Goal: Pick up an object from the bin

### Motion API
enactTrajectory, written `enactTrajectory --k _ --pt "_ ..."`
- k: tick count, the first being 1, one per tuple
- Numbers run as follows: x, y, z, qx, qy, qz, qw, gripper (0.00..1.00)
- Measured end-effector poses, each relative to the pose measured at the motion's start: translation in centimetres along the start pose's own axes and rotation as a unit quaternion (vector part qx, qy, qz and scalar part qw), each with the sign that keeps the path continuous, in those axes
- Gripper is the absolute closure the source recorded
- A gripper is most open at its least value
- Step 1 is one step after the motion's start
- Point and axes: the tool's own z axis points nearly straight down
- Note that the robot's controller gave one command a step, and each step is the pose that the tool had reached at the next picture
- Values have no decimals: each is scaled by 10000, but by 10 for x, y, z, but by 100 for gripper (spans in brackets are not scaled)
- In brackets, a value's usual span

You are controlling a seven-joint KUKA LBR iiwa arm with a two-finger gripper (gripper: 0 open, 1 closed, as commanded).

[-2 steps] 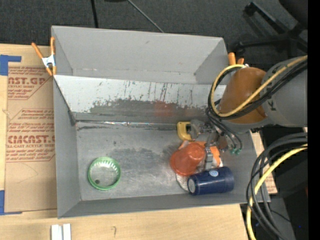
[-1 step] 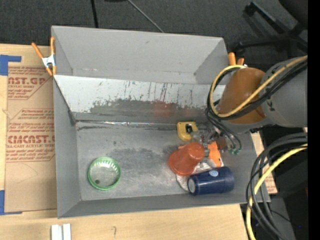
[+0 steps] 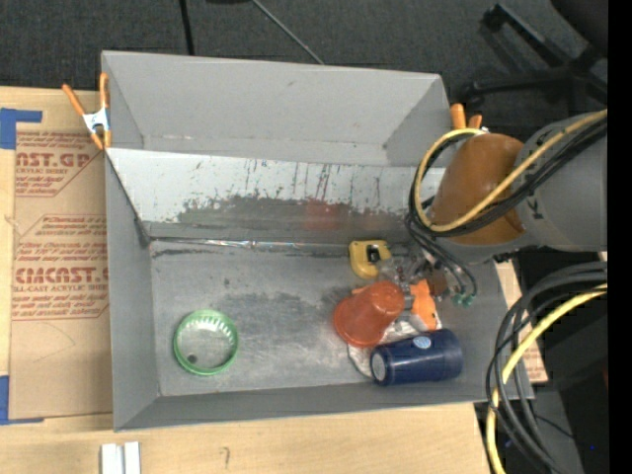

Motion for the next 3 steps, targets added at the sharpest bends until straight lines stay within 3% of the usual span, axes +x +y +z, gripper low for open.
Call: enactTrajectory --k 1,2,3 --pt "4 8 -44 -7 37 -2 10000 100" --pt "3 4 -111 -8 43 36 10000 100" --pt "3 3 -125 -3 30 39 10000 100"
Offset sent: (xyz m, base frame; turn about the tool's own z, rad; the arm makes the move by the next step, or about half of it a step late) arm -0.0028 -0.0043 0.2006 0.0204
